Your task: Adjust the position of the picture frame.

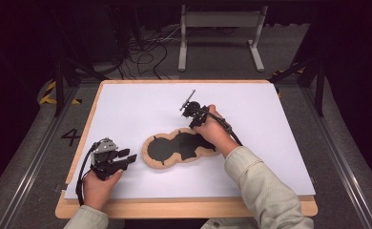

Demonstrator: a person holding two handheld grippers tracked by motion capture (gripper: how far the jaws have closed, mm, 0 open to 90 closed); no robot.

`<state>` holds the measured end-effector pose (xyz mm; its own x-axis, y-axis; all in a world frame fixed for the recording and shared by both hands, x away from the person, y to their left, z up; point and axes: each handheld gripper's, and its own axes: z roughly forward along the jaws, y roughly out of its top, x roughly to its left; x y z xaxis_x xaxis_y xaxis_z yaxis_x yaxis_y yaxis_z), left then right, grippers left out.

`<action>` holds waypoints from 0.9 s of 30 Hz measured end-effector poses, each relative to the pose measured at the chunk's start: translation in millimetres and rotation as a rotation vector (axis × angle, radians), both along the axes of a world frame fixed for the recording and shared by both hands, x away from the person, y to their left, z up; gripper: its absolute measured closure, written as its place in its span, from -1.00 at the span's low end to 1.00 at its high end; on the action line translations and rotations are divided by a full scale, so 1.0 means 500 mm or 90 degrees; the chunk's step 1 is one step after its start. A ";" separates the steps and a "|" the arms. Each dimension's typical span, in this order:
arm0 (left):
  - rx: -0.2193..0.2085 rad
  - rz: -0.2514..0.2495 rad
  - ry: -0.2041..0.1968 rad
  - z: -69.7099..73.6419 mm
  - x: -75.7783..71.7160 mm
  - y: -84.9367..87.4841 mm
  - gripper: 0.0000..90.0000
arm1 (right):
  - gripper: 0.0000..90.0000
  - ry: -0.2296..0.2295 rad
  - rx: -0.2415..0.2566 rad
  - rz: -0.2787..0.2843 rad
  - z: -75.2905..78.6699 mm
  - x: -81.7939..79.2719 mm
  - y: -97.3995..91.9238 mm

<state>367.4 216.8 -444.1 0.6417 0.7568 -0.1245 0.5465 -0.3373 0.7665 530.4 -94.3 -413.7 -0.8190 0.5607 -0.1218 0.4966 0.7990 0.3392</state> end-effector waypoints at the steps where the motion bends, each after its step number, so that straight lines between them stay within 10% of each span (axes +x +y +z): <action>1: -0.001 0.000 0.000 0.001 0.000 0.000 0.32 | 1.00 0.004 -0.004 -0.001 0.000 -0.004 -0.005; 17: -0.049 -0.057 0.014 0.003 0.003 -0.020 0.38 | 1.00 0.026 0.005 -0.001 0.002 -0.081 -0.067; 22: -0.048 -0.069 0.014 0.007 0.009 -0.033 0.38 | 1.00 -0.055 0.036 0.003 0.024 -0.117 -0.088; 27: -0.039 -0.077 -0.003 0.019 0.016 -0.042 0.38 | 1.00 -0.077 0.091 0.010 0.053 -0.155 -0.113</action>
